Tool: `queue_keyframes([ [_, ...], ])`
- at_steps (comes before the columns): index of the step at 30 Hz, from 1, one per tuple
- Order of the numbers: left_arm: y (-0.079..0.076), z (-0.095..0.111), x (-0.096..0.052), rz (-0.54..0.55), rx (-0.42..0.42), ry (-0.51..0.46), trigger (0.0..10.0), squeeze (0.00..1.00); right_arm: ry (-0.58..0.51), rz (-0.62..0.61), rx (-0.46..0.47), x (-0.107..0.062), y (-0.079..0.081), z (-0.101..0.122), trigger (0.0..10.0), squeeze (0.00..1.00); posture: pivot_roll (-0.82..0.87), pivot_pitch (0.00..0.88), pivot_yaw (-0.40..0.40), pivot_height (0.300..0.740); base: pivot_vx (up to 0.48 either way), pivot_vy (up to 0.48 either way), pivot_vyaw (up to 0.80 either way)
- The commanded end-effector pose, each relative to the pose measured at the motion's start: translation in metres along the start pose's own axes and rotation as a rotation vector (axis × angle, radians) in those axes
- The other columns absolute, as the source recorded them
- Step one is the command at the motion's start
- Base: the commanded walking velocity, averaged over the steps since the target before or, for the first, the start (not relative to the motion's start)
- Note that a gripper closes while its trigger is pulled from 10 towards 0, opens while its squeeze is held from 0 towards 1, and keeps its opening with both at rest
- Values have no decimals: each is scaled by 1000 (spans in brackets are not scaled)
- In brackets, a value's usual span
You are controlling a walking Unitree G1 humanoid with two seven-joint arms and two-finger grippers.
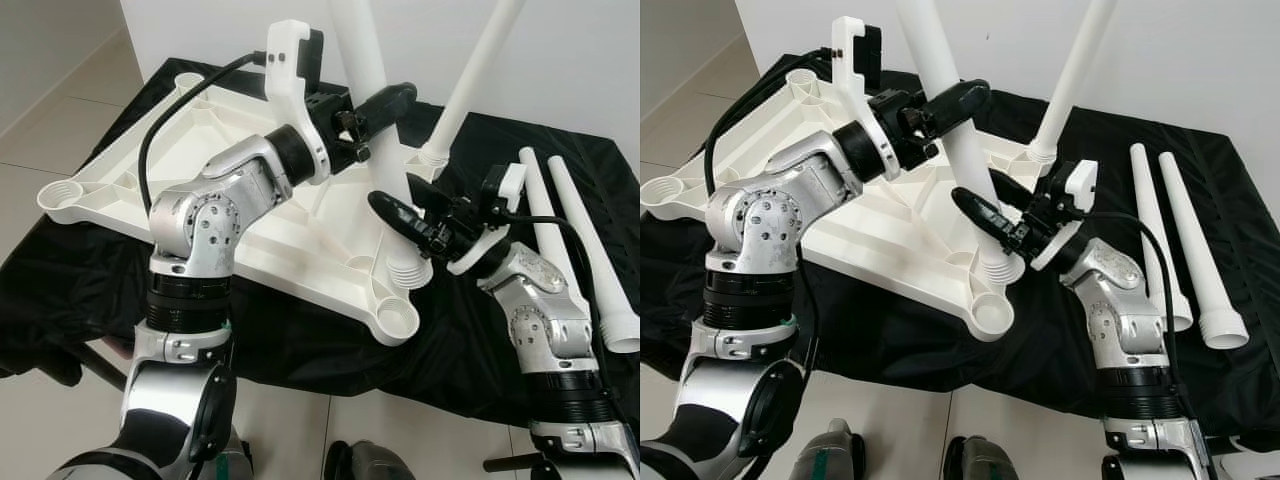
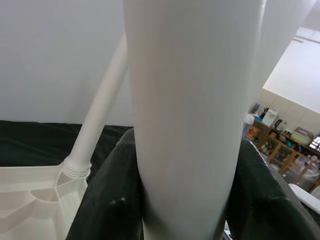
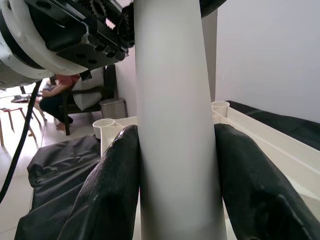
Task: Building children table
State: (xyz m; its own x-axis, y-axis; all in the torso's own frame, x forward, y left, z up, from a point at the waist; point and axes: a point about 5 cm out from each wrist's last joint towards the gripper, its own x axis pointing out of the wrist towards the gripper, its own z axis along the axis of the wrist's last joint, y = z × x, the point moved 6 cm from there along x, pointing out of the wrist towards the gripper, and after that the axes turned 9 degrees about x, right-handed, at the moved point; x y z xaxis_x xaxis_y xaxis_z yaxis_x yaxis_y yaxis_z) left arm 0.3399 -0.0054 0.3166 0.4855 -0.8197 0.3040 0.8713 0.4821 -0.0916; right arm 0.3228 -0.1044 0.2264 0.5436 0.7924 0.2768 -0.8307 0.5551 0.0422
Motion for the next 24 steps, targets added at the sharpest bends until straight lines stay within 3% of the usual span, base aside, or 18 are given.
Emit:
queue_keyframes([
  [1,-8,7,3,-7,81,-10,10000,0,51,-104,19,-3,-17,-10,10000,475,12,26,-72,740,0,0,0],
  [2,-9,8,4,-2,117,-1,10000,0,60,-127,28,-3,-21,-10,10000,1000,13,30,-75,740,0,0,0],
  [8,-12,11,5,2,182,4,10000,0,81,-151,36,-4,-26,-12,10000,1000,12,34,-77,740,0,0,0],
  [10,-16,14,6,-3,256,10,10000,0,121,-167,20,-5,-27,-15,10000,1000,11,38,-79,740,0,0,0],
  [13,-21,15,6,-19,299,14,10000,0,157,-185,-4,-6,-30,-17,10000,1000,7,41,-80,740,0,0,0],
  [15,-30,15,8,-51,386,31,10000,0,237,-203,-53,-10,-32,-22,10000,1000,0,45,-80,740,0,0,0],
  [16,-30,15,8,-51,386,31,10000,0,237,-203,-53,-10,-32,-22,10000,1000,0,45,-80,740,0,0,0],
  [17,-33,15,9,-63,427,38,10000,0,267,-201,-68,-11,-32,-24,10000,827,-2,47,-80,740,0,0,0],
  [18,-36,15,10,-73,450,42,10000,0,283,-188,-82,-12,-31,-25,10000,0,-2,47,-80,740,0,0,0],
  [24,-42,17,13,-97,499,37,10000,0,306,-166,-132,-9,-29,-24,10000,0,-9,47,-75,740,0,0,0],
])
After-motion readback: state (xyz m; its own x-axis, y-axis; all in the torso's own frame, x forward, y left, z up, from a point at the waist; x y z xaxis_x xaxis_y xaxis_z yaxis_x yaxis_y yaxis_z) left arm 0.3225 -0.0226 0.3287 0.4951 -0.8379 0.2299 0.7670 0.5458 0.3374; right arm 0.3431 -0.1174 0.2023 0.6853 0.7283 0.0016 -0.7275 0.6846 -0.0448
